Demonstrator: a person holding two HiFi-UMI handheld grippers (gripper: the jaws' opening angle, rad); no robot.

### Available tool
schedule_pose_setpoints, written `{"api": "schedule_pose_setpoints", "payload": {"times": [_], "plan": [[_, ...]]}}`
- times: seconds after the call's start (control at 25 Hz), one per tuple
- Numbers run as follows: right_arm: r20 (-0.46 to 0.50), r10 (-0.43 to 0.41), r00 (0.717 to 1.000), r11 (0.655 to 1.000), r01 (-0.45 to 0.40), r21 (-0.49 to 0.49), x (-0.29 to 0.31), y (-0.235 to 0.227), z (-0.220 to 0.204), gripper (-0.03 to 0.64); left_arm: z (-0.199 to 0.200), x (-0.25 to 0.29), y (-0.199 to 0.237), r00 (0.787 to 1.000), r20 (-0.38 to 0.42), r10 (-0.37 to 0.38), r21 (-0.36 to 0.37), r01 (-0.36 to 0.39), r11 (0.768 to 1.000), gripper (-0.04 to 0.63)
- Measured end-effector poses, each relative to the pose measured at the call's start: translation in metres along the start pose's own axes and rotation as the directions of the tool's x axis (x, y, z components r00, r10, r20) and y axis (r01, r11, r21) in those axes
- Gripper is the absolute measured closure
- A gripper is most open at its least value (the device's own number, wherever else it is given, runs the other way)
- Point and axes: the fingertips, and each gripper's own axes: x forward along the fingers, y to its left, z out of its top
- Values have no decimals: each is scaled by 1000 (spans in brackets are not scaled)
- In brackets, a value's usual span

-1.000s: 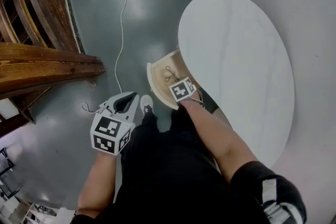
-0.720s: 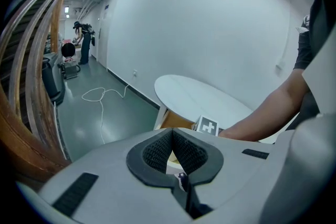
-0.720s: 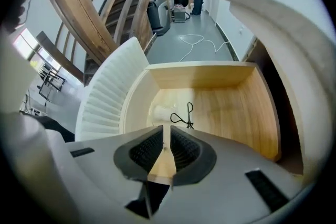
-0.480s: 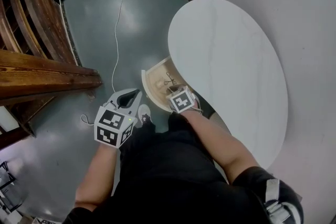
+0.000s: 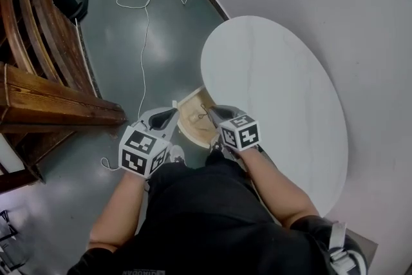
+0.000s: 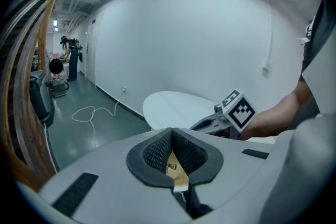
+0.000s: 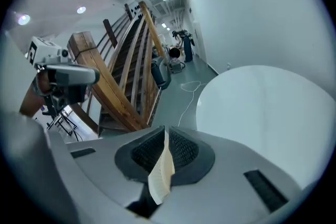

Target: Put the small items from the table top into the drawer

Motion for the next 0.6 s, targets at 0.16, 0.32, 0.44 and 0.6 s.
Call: {"api": "schedule_pose_setpoints", "payload": {"times": [0.16, 0.32, 0.44, 0.6], "plan": [[151, 22, 988, 1000, -20, -15, -39, 10, 48, 600, 24, -7, -5, 998, 61, -12, 17, 11, 1000, 580], [267, 49, 962, 998, -34, -62, -72, 21, 84, 607, 44, -12, -8, 994, 112, -15, 40, 11, 999, 580], [336, 65, 940, 995, -38, -88, -93, 24, 103, 608, 55, -12, -12, 990, 136, -20, 55, 13, 998, 580], [390, 68, 918, 993, -27, -111, -115, 24, 119, 609, 66, -11, -17, 986, 166, -26, 56, 17, 998, 580]]}}
